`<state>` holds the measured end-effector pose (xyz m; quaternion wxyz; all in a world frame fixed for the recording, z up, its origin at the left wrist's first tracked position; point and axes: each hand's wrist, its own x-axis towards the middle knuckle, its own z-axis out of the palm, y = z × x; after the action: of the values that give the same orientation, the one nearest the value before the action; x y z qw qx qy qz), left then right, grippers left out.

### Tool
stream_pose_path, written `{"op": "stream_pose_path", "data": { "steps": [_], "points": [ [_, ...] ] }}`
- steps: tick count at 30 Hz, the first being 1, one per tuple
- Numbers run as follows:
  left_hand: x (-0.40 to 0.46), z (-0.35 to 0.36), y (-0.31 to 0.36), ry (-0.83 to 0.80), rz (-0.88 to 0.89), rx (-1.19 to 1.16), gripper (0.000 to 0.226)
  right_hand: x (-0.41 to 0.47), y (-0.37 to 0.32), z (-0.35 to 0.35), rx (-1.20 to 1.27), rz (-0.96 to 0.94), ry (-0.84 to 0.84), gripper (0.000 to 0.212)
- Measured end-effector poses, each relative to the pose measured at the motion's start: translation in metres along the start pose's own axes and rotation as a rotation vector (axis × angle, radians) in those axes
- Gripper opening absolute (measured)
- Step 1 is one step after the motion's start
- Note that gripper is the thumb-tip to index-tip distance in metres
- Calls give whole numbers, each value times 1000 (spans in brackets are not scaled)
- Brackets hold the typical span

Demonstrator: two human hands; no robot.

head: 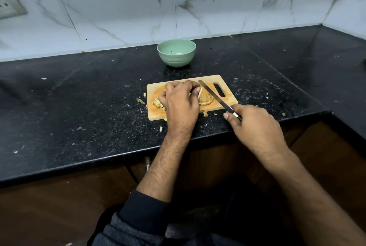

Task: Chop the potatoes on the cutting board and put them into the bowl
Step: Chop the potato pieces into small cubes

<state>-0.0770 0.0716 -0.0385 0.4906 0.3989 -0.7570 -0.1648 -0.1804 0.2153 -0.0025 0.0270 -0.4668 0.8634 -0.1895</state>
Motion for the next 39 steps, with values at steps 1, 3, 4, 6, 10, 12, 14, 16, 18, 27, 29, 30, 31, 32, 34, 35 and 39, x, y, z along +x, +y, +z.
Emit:
{"op": "stream_pose_path", "data": {
  "steps": [1, 3, 4, 6, 10, 12, 14, 16, 18, 27, 29, 30, 31, 32, 34, 35, 39],
  "points": [
    [0, -2, 1, 1, 0, -2, 7, 0, 1, 1, -1, 6, 46, 32],
    [-1, -6, -2, -5, -8, -3, 6, 0, 5, 2, -3, 11, 75, 35],
    [-1, -8, -5, -15, -15, -18, 6, 1, 6, 1, -2, 13, 55, 35],
    [-5, -14, -10, -95, -13, -50, 12, -1, 8, -3, 28, 17, 5, 35],
    [-14, -23, -10, -373, 149, 184, 32, -4, 9, -5, 53, 11, 9, 35],
    [-15, -23, -6, -435, 221, 315, 34, -4, 8, -4, 54, 9, -21, 34],
    [-14, -22, -4, -457, 264, 378, 32, -6, 7, -2, 57, 4, -40, 33],
    [-13, -20, -3, -455, 318, 432, 28, -6, 8, 0, 57, 0, -41, 32],
    [-10, -19, -2, -446, 368, 486, 25, -4, 9, 0, 54, 7, -35, 33],
    [-2, -13, -5, -452, 626, 555, 18, -1, 11, -1, 79, 33, -22, 32],
    [-3, -11, -5, -453, 637, 537, 20, -1, 11, -1, 80, 39, -30, 32],
    [-3, -10, -4, -453, 632, 527, 21, 0, 11, -1, 77, 40, -33, 32],
    [-3, -9, -4, -457, 620, 520, 23, 0, 11, 0, 74, 43, -36, 32],
    [-3, -9, -4, -462, 610, 514, 24, 0, 12, 0, 72, 44, -38, 32],
    [-2, -11, -4, -480, 618, 496, 26, 0, 13, 0, 76, 51, -35, 31],
    [-2, -12, -4, -509, 641, 487, 27, 1, 14, 0, 80, 58, -31, 30],
    [0, -12, -3, -628, 754, 519, 36, 3, 17, 0, 78, 70, -17, 30]
  ]
}}
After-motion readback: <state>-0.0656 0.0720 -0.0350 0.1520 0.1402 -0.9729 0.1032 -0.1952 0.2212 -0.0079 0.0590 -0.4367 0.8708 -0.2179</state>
